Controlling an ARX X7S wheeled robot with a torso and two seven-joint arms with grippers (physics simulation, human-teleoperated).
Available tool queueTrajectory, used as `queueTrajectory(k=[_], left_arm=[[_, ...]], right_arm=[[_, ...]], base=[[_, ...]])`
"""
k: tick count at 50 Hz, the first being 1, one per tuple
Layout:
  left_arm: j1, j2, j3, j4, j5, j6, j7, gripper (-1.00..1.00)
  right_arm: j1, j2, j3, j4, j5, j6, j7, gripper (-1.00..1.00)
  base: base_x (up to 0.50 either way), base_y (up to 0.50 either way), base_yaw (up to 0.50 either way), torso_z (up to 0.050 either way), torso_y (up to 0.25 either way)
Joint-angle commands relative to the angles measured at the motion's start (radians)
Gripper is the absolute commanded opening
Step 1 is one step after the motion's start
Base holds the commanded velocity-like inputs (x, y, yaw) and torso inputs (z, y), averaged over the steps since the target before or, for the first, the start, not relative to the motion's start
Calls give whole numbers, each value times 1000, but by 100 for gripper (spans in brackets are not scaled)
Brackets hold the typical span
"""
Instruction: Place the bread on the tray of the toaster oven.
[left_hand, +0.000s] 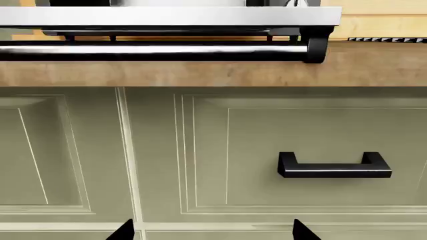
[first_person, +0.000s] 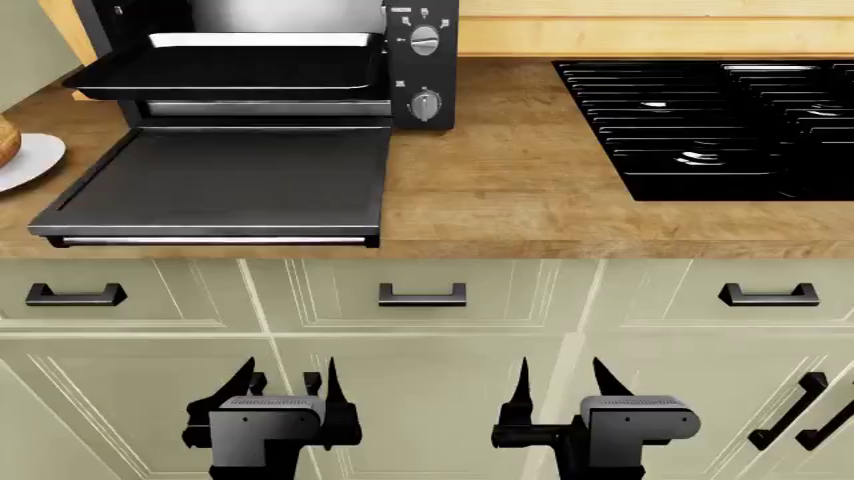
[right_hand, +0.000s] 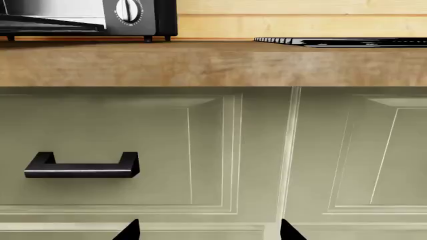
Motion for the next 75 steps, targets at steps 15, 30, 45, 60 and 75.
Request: queueTrajectory(k=[15, 30, 45, 60, 75], left_arm=[[2, -51, 55, -4, -55, 7, -55, 100], [3, -76, 78, 5, -78, 3, -79, 100], [-5, -87, 97, -7, -96, 6, -101, 100], [-2, -106, 110, 1, -122, 2, -115, 100], [-8, -117, 132, 4, -128, -3, -135, 100]], right_arm=[[-17, 53, -66, -48, -3, 38, 67, 100], [1, 73, -94, -5, 5, 12, 104, 100], [5, 88, -109, -2, 19, 7, 131, 100], [2, 104, -125, -7, 32, 10, 159, 100], [4, 117, -137, -5, 48, 11, 177, 100]], base=[[0, 0, 0, 0, 0], [2, 167, 0, 0, 0], [6, 500, 0, 0, 0], [8, 500, 0, 0, 0], [8, 430, 0, 0, 0]])
